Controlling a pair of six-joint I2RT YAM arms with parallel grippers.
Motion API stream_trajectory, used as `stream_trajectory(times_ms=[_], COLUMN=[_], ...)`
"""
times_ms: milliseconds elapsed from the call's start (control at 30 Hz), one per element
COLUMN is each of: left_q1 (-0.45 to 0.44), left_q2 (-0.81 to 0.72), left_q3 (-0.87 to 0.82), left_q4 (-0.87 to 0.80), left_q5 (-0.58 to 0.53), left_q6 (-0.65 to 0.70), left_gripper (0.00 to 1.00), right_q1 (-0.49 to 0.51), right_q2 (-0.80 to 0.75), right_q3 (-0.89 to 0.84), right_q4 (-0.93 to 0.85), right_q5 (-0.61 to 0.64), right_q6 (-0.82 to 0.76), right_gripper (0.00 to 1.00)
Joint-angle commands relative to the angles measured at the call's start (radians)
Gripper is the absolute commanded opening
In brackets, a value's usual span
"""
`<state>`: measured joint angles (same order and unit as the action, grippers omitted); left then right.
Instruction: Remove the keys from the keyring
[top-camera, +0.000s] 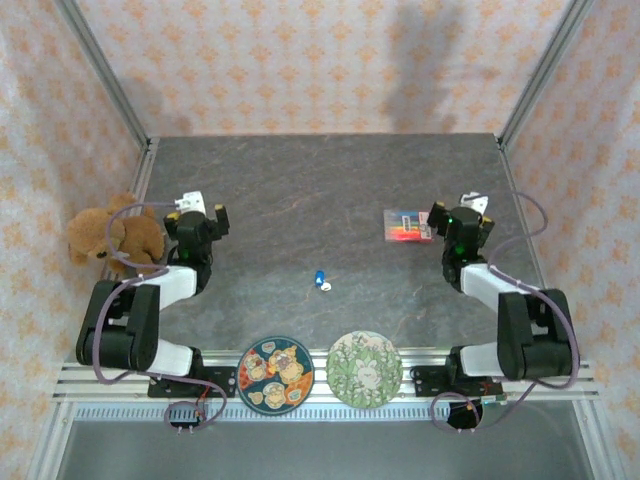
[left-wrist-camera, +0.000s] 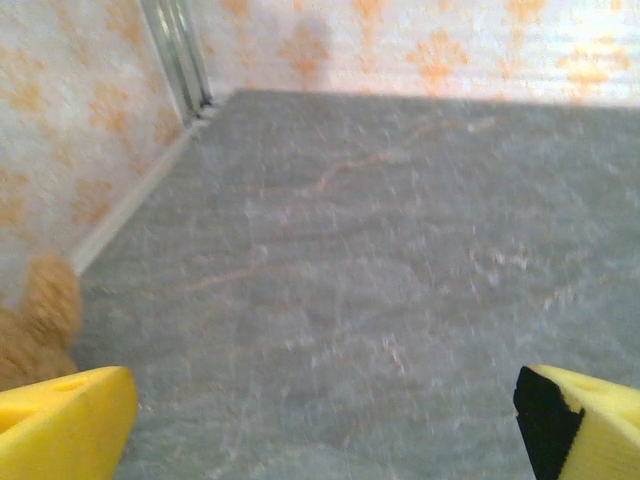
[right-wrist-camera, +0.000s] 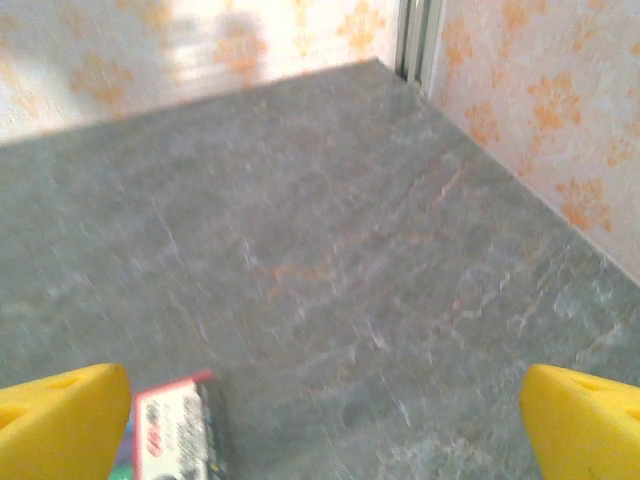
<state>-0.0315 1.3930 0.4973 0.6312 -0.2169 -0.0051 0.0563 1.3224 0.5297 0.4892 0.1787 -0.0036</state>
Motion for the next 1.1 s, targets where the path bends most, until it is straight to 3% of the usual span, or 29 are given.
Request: stream_trajectory(times_ms=[0, 67, 133, 167, 200, 267, 333, 433, 500, 667, 767, 933, 1067], left_q1=[-0.018, -0.015, -0.006, -0.003, 0.005, 0.023, 0.025, 0.017, -0.013, -0.128, -0.166, -0.182, -0.183], left_q2=[-0.081, -0.128, -0.169, -0.191, -0.213, -0.235, -0.251, -0.269, -0.266, -0.273, -0.266, -0.285, -0.323], left_q3=[0.065, 0.096, 0.12, 0.132, 0.153, 0.159, 0.144, 0.149, 0.153, 0.156, 0.16, 0.087, -0.001], left_q4=[-0.199, -0.269, -0.319, -0.369, -0.433, -0.43, -0.407, -0.444, -0.487, -0.652, -0.752, -0.796, -0.737], left_q5=[-0.091, -0.08, -0.037, -0.029, 0.022, 0.172, 0.249, 0.393, 0.467, 0.494, 0.519, 0.541, 0.575], left_q6=[-0.05, -0.107, -0.211, -0.332, -0.428, -0.501, -0.571, -0.633, -0.648, -0.633, -0.628, -0.65, -0.705], left_gripper=[1.0, 1.0, 1.0, 1.0, 1.0, 1.0, 1.0, 0.9, 0.8, 0.72, 0.64, 0.64, 0.69], right_q1=[0.005, 0.003, -0.004, -0.027, -0.039, -0.038, -0.037, 0.004, 0.059, 0.192, 0.301, 0.495, 0.626], right_q2=[-0.092, -0.146, -0.199, -0.207, -0.209, -0.213, -0.214, -0.189, -0.17, -0.106, -0.062, 0.036, 0.137], right_q3=[0.062, 0.093, 0.158, 0.194, 0.216, 0.242, 0.267, 0.351, 0.393, 0.438, 0.464, 0.501, 0.533], right_q4=[-0.189, -0.255, -0.447, -0.516, -0.538, -0.567, -0.598, -0.76, -0.859, -0.991, -1.047, -1.087, -1.078], right_q5=[-0.03, -0.067, -0.006, -0.061, -0.148, -0.261, -0.373, -0.438, -0.417, -0.436, -0.394, -0.335, -0.306], right_q6=[0.08, 0.161, 0.396, 0.46, 0.461, 0.474, 0.489, 0.456, 0.421, 0.383, 0.375, 0.384, 0.402], right_gripper=[0.99, 0.99, 0.99, 0.99, 0.99, 0.91, 0.82, 0.69, 0.66, 0.53, 0.52, 0.51, 0.46])
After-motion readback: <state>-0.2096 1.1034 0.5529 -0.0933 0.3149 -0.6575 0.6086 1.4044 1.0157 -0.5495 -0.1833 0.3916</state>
